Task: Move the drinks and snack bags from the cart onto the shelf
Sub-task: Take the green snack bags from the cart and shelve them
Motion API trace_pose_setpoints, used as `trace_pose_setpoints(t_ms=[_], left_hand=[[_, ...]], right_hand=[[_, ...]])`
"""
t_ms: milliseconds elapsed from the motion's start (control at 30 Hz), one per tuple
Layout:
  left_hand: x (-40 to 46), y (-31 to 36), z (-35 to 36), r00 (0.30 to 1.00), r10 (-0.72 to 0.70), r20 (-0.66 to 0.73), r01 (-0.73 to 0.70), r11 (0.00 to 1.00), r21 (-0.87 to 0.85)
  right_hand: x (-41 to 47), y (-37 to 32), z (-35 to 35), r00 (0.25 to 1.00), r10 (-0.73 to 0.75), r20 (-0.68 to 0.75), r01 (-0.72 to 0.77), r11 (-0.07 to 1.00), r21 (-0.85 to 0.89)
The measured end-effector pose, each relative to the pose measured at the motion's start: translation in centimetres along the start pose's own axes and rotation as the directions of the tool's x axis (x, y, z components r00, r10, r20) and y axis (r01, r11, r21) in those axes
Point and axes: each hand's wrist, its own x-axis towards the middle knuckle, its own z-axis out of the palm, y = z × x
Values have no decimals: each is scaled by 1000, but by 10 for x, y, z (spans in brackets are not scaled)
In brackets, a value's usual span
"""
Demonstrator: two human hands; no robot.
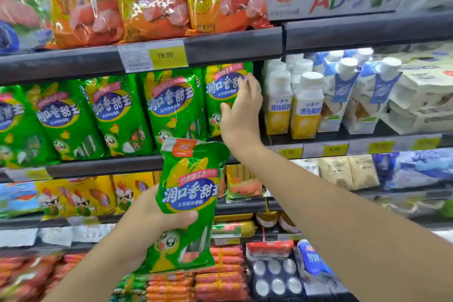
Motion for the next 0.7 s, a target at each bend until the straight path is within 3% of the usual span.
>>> trace_pose_setpoints(t_ms=[167,267,367,433,533,600,700], left_hand=[[9,9,-2,998,52,28,-51,997,-50],[21,16,-1,995,86,57,-77,988,-133],[35,27,2,989,128,72,-114,979,-170],[43,41,8,983,161,83,-142,969,-202],[60,65,16,974,198,112,-167,956,-240],[72,81,22,972,207,109,-178,958,-223],[89,100,31,973,226,52,-214,960,-181]], right_hand=[[9,-1,-9,986,23,166,-19,999,-26],[-4,4,-26,994,-9,110,7,1000,12],[-24,17,-42,996,73,49,-79,987,138],[-34,21,-53,959,177,222,-223,953,206],[-43,17,-65,802,233,550,-368,918,148],[-40,16,-69,787,225,575,-389,904,179],[-20,14,-71,829,226,513,-378,901,215]])
